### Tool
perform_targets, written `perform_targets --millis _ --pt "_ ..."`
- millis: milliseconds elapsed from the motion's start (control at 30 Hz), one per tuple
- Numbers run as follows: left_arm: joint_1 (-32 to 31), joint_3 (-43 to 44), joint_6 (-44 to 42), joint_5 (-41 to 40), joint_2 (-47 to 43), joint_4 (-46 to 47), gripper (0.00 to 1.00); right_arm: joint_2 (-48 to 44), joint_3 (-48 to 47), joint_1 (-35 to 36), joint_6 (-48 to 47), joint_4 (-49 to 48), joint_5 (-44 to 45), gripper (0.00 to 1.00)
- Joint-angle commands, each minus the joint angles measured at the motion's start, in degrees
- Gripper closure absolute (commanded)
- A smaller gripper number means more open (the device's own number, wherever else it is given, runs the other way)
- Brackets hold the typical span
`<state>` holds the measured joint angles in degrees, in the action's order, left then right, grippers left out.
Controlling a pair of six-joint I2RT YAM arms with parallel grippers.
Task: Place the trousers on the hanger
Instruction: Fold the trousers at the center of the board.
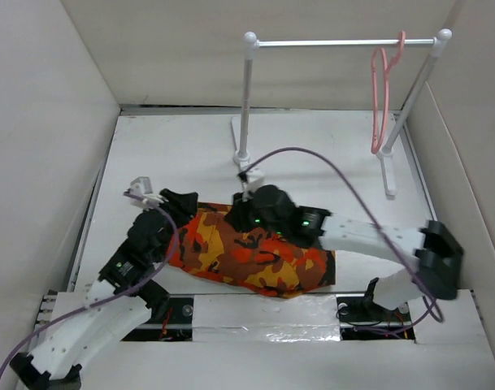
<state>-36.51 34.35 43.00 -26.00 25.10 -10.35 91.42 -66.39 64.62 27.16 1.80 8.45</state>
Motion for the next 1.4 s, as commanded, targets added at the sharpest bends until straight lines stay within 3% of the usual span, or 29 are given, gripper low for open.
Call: perform_targets --millis 0,67,133,200,233,267,333,367,533,733,833,867,967,1167,1333,1367 --pt "0.1 -7.5 1.8 8.5 7.7 10.0 0.63 -14.7 10.8 -3.6 3.3 -2.8 7.6 0.79" --pt "0.1 -10.9 2.3 12.5 12.1 16.7 0.63 -22.6 17.4 -6.3 5.4 0.5 8.2 1.00" --pt "-0.8 -12.0 2.6 17.2 20.0 20.5 0.63 -27.8 26.9 -11.8 8.3 4.3 9.0 1.00" --pt "-2.9 -12.3 3.0 17.9 26.7 24.9 0.63 -35.2 32.2 -17.3 10.3 7.6 9.9 0.87" --pt "-3.9 -12.3 3.1 17.1 28.8 26.0 0.63 -37.7 36.6 -18.8 11.9 10.6 10.7 0.76" --pt "-4.8 -12.0 3.2 16.9 30.5 28.3 0.63 -40.2 38.7 -20.1 12.5 11.9 10.8 0.55" --pt "-4.8 -11.8 3.5 18.9 35.6 30.5 0.63 -47.5 43.8 -22.9 13.9 13.7 11.5 0.41" --pt "-4.8 -11.8 3.6 19.6 37.0 32.6 0.63 -49.7 45.0 -23.7 14.2 15.1 11.3 0.30" --pt "-5.3 -13.3 5.2 22.9 44.6 38.4 0.63 -56.3 47.8 -29.1 15.4 17.4 10.7 0.24" --pt "-1.9 -17.6 8.1 24.9 46.6 42.8 0.63 -46.4 46.4 -33.7 12.3 11.4 3.8 0.23" --pt "1.0 -20.5 9.3 25.2 45.6 43.8 0.64 -39.0 46.3 -34.3 12.0 4.0 0.5 0.31" --pt "3.1 -22.2 9.9 25.5 45.1 45.1 0.64 -36.9 46.2 -34.3 12.0 1.6 -0.9 0.59" --pt "6.5 -24.1 11.0 24.9 43.2 46.5 0.64 -28.4 45.5 -34.8 11.9 -10.5 -3.7 0.98" --pt "11.4 -19.9 10.4 16.4 45.2 46.6 0.64 -11.9 33.5 -38.8 9.5 -19.2 -3.7 1.00" --pt "18.1 -12.7 8.2 18.0 54.5 49.6 0.65 -6.5 28.8 -41.7 10.5 -21.8 -6.4 1.00" --pt "18.8 -8.8 7.4 17.8 55.6 48.2 0.65 -6.5 28.6 -42.4 10.5 -21.7 -7.1 0.92"
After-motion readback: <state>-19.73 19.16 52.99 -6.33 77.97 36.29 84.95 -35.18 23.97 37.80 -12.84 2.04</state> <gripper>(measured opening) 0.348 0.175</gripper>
